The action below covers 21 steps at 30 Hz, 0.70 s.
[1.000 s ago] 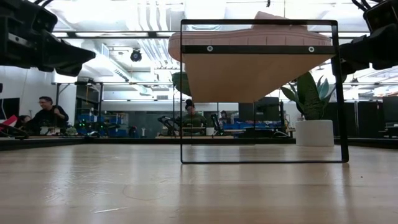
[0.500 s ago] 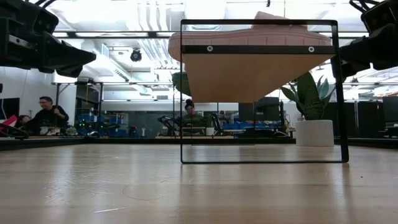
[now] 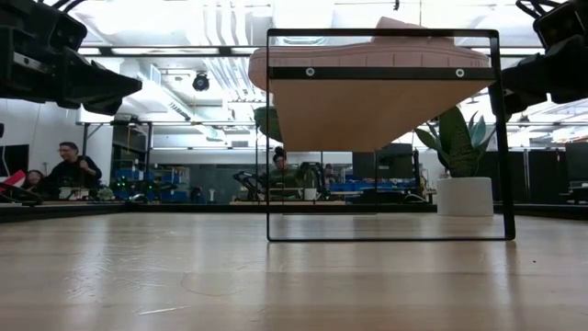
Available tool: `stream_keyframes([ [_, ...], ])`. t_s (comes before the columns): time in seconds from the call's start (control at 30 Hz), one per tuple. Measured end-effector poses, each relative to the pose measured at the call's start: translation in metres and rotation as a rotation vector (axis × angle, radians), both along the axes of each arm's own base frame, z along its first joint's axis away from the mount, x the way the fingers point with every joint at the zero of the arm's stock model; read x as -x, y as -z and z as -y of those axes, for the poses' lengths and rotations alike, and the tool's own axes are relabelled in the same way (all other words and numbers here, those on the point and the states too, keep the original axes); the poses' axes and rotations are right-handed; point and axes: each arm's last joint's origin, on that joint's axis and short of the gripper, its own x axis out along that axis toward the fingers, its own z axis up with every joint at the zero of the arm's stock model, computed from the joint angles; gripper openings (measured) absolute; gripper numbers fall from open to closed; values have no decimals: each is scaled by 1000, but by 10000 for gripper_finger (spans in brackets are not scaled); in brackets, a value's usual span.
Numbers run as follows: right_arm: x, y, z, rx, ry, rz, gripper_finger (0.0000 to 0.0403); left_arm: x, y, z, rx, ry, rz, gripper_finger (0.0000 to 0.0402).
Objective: Pick and place slides into the shelf
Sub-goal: Return to Home Position
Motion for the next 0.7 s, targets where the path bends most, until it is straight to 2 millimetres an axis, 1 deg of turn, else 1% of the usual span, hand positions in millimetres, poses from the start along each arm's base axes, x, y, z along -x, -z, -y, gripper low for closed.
stream_keyframes([
  [0.7,0,0,0,0,0,0,9,-1,1,0,-1,0,-8,11],
])
